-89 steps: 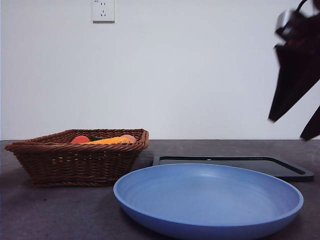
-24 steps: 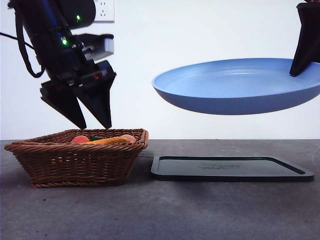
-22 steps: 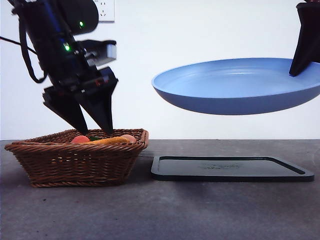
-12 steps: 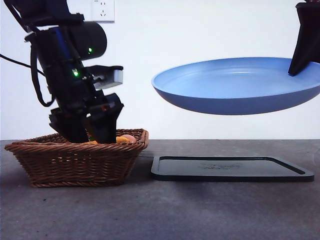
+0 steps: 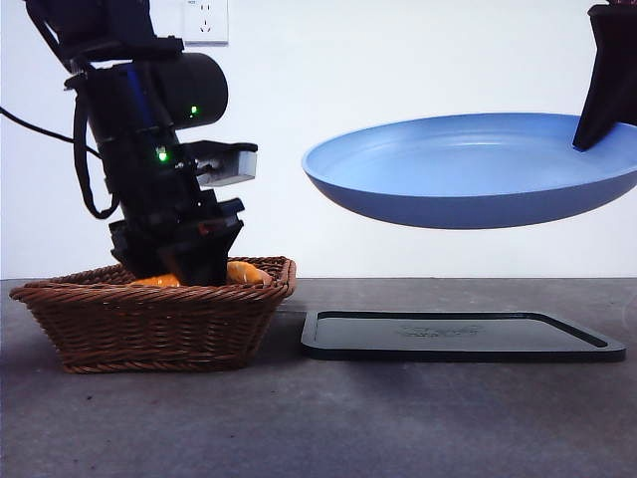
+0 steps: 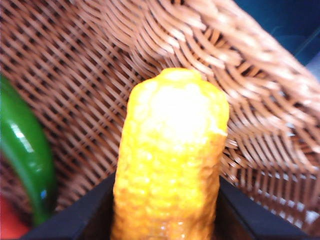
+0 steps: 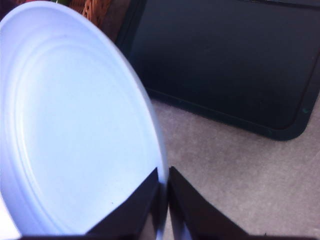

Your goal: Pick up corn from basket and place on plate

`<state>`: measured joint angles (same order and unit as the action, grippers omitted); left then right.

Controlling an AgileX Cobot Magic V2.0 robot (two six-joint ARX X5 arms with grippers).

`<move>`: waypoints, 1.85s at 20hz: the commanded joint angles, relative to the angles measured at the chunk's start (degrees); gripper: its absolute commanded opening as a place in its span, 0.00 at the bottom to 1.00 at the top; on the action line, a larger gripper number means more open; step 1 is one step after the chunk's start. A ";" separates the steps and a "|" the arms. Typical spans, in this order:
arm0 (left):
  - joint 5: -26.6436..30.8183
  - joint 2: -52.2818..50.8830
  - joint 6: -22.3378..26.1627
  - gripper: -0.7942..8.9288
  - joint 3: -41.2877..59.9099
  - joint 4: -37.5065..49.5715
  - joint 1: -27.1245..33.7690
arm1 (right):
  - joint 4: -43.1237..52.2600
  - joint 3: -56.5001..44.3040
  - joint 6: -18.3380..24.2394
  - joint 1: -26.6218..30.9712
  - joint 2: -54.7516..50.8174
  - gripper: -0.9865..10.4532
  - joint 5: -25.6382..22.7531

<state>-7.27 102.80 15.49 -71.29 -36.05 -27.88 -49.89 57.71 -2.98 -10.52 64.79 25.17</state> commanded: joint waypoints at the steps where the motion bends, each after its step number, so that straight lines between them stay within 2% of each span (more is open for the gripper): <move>1: 0.26 -0.13 -0.15 0.28 -3.96 -2.58 -0.22 | 0.81 1.27 0.42 -0.15 0.26 0.09 0.31; 6: -2.19 -2.91 -4.96 0.28 -14.19 -9.27 -0.22 | 1.03 1.25 0.04 -0.15 0.92 0.09 -0.20; 8: -6.49 -3.93 -6.40 0.28 -18.14 -11.19 -0.26 | 1.66 1.22 -1.11 -0.15 2.78 0.09 -1.20; 12: -18.75 -5.75 -9.14 0.28 -21.03 -12.07 -1.70 | 5.60 1.22 -3.89 -0.17 9.38 0.09 -0.92; 14: -21.00 -5.68 -8.87 0.28 -21.00 -12.83 -3.34 | 8.46 1.22 -5.73 -0.22 13.16 0.09 1.55; 16: -20.98 -4.57 -7.58 0.28 -20.90 -12.66 -5.73 | 11.41 1.22 -7.34 -0.24 16.41 0.09 5.14; 21: -20.09 0.42 -5.73 0.28 -20.90 -10.49 -10.91 | 13.05 1.22 -8.22 -0.22 19.47 0.09 7.17; 28: -14.25 6.91 -5.16 0.28 -20.90 -7.65 -13.53 | 13.46 1.22 -8.24 -0.22 19.45 0.09 8.09; 32: -10.23 7.82 -5.22 0.39 -20.90 -7.61 -13.88 | 13.49 1.22 -8.24 -0.22 19.45 0.09 8.11; 37: -10.23 7.82 -5.73 0.43 -20.92 -7.58 -14.38 | 13.46 1.22 -8.26 -0.22 19.45 0.09 8.11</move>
<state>-17.74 109.08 9.69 -91.33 -43.88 -41.67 -37.01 57.71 -10.79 -10.50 83.44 32.51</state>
